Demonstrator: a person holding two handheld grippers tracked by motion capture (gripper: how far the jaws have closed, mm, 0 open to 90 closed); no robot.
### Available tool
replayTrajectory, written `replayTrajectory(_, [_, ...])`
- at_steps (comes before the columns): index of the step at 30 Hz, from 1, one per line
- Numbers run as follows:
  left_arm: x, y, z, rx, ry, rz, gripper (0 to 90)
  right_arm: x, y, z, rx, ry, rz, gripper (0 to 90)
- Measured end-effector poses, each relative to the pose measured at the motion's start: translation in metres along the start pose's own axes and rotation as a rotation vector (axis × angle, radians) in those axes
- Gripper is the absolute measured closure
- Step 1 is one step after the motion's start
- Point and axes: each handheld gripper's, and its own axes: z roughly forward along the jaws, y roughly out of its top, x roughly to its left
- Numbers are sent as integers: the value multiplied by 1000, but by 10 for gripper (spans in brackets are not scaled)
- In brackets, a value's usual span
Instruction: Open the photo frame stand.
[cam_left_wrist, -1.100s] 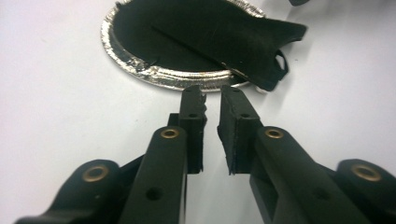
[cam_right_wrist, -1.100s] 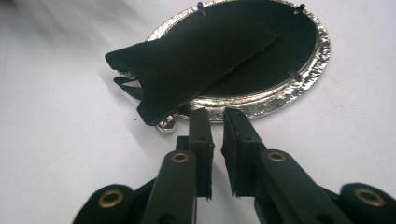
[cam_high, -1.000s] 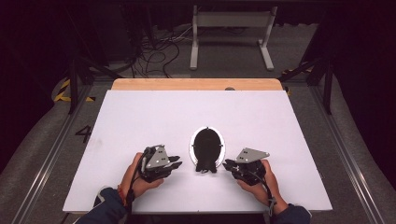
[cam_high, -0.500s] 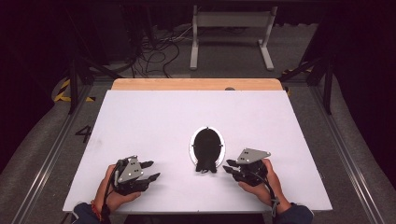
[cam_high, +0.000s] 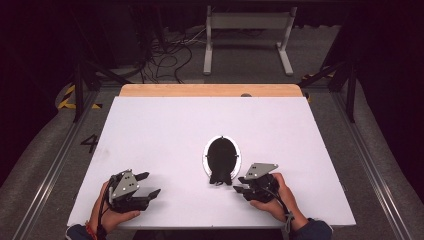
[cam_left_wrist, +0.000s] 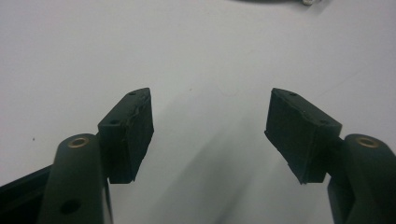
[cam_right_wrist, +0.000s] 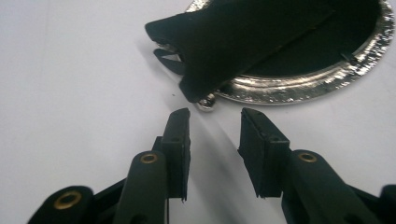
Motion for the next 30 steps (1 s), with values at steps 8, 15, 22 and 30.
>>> replayTrajectory(8, [-3, -2, 2, 18, 14, -10, 280, 5, 6, 11, 16, -13, 8, 622])
replayTrajectory(15, [-3, -3, 4, 30, 5, -18, 274, 5, 11, 14, 31, -13, 23, 667])
replayTrajectory(22, [-3, -2, 5, 26, -1, -24, 270, 3, 12, 16, 13, 22, 75, 710])
replayTrajectory(30, [-4, -1, 8, 36, -7, -27, 260, -8, 11, 19, -29, 131, 183, 561])
